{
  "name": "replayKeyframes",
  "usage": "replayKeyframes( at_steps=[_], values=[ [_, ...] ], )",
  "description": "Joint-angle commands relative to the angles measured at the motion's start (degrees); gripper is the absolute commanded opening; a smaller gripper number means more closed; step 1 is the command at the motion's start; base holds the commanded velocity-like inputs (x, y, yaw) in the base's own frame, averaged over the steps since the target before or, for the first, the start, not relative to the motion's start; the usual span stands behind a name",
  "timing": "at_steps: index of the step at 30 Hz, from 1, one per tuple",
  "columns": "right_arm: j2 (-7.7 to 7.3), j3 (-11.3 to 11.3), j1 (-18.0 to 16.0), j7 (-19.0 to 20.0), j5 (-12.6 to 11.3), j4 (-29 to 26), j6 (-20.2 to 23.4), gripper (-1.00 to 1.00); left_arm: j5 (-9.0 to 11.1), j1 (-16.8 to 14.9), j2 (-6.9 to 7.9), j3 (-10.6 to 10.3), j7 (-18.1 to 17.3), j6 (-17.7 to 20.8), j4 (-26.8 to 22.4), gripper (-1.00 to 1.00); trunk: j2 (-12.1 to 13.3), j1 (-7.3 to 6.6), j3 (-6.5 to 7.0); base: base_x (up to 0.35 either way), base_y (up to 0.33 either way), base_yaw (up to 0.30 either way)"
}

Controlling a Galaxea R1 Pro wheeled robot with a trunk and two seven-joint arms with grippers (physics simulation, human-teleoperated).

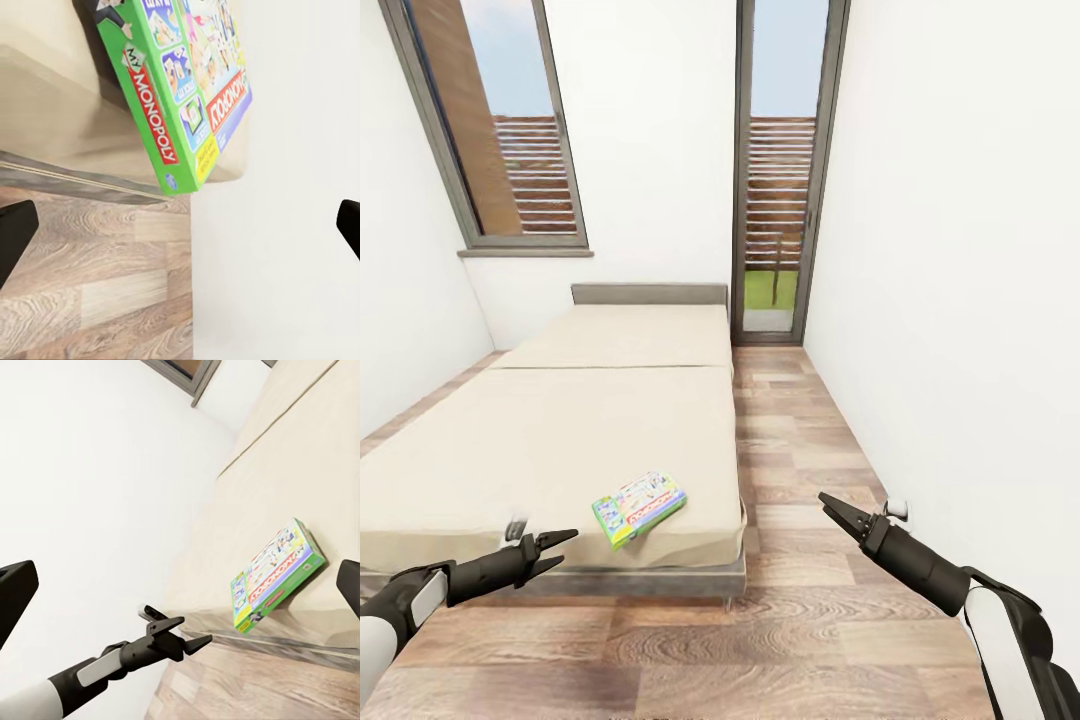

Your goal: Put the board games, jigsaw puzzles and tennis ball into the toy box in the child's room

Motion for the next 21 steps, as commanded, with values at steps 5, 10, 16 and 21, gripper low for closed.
replayKeyframes(
  at_steps=[5,10,16,21],
  values=[
    [0.05,-0.06,-0.03,0.16,0.03,0.02,0.24,1.0,0.32,-0.03,0.01,-0.12,-0.14,0.48,-0.05,1.0,-0.04,0.0,-0.06,0.0,0.0,0.0],
    [0.05,-0.06,-0.04,0.15,0.05,0.05,0.22,1.0,0.28,-0.03,-0.38,-0.12,-0.1,0.37,-0.18,1.0,-0.04,0.0,-0.06,0.0,0.0,0.0],
    [0.06,-0.04,-0.04,0.15,0.06,0.08,0.22,1.0,0.19,-0.03,-1.0,-0.18,0.0,0.26,-0.32,1.0,-0.04,0.0,-0.06,0.0,-0.051,0.0],
    [0.06,-0.04,-0.04,0.15,0.09,0.08,0.19,1.0,0.18,-0.03,-1.1,-0.19,0.01,0.23,-0.37,1.0,-0.04,0.0,-0.06,0.0,-0.2,0.0]
  ],
)
